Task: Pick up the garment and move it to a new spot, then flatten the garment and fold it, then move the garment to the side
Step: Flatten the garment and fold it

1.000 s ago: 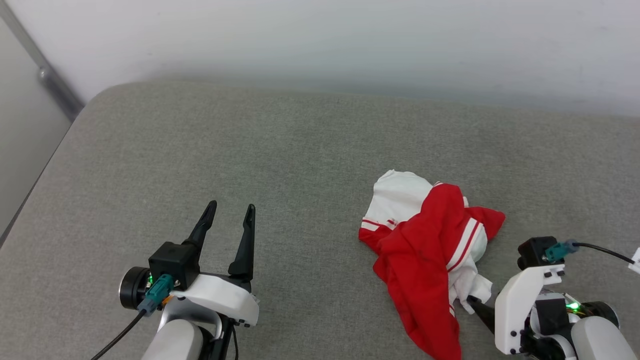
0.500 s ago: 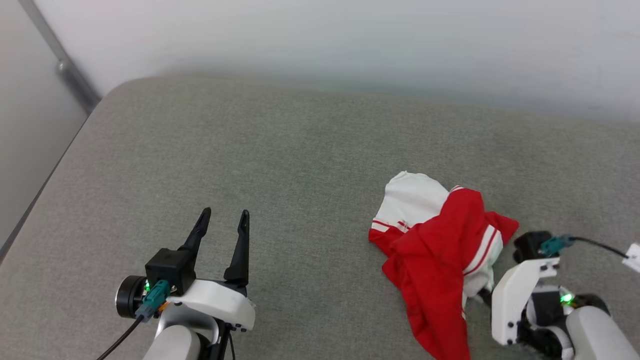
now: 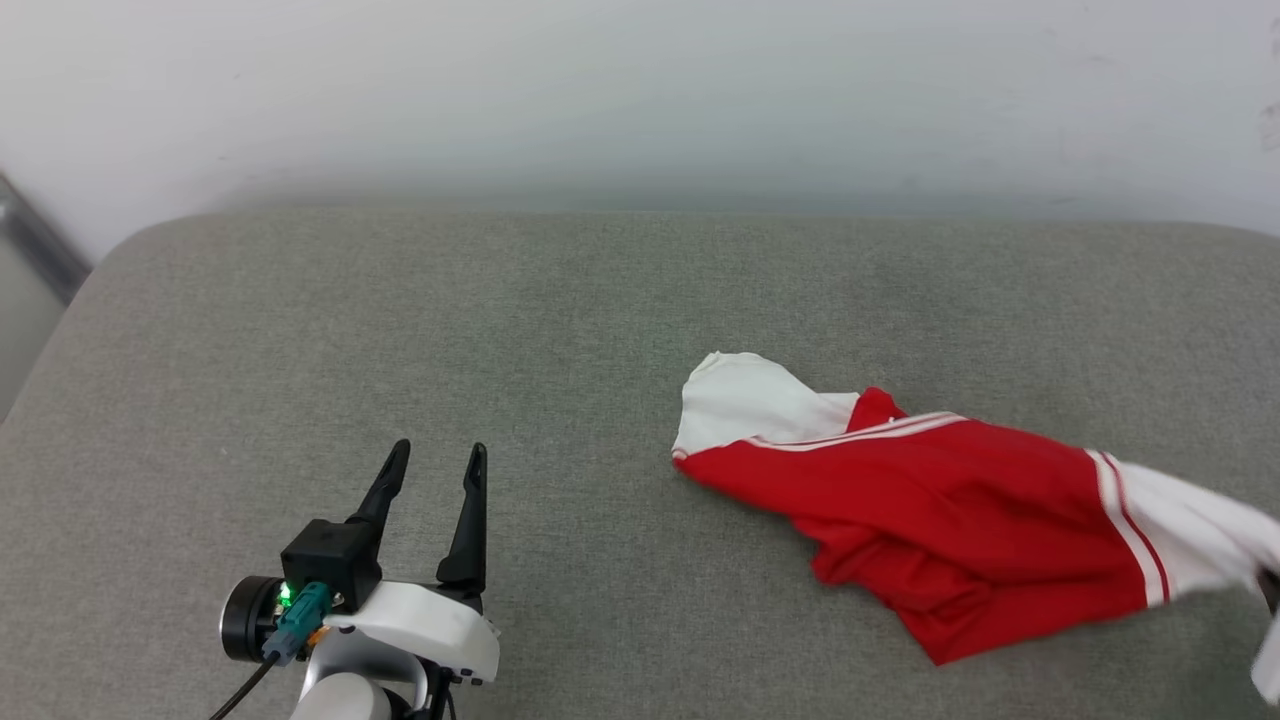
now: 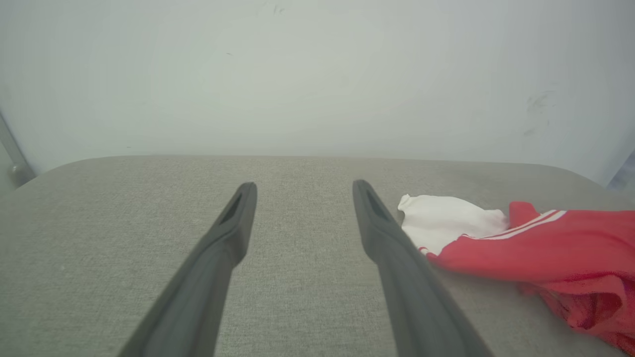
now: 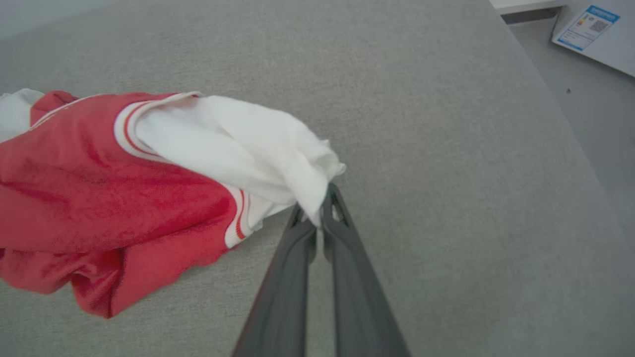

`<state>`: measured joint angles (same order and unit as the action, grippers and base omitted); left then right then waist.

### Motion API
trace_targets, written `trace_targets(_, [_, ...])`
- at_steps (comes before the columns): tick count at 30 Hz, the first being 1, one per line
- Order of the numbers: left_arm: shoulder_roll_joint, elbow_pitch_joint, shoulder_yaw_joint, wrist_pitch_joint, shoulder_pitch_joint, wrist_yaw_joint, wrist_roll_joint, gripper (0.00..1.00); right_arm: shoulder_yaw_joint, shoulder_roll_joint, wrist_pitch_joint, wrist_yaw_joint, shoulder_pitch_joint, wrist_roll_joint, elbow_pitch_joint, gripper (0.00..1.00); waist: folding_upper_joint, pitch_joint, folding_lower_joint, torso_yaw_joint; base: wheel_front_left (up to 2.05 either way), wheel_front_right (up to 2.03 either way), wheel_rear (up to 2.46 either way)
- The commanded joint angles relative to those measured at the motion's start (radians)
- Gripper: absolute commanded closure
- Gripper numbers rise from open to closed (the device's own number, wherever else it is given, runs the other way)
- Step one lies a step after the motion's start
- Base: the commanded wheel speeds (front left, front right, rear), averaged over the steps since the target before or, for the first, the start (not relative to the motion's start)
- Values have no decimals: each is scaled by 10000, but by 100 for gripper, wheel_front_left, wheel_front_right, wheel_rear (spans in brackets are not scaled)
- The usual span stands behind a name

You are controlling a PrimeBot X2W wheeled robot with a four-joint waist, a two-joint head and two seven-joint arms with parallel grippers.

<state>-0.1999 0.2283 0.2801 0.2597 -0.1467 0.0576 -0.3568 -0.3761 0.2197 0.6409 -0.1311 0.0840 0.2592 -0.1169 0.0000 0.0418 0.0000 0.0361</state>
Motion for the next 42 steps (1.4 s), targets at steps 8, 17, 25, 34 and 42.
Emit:
trace_targets(8, [-159, 18, -4, -96, 64, 82, -59, 0, -1412, -1075, -644, 5, -1169, -267, -1722, 14, 0, 48, 0, -36, 0, 0, 0])
trace_targets(17, [-262, -79, -86, -224, 471, 328, -144, 0, -403, -936, -4257, 5, -1190, 407, -1332, 0, 0, -298, 0, -185, 0, 0, 0])
trace_targets(25, [-380, -269, -200, -340, 802, 586, -225, 0, 805, -821, -5941, 5, -1568, 75, -56, 0, 0, -569, 0, -204, 0, 0, 0])
trace_targets(34, [-722, -459, -280, -895, 1072, 724, -339, 0, 2559, -1270, -6282, 5, -2092, -499, 1383, 0, 0, -829, 0, -258, 0, 0, 0])
trace_targets(42, [-942, -610, -113, -1489, 802, 642, -372, 0, 3368, -1405, -6151, 5, -2136, -673, 1936, 0, 0, -786, 0, -405, 0, 0, 0])
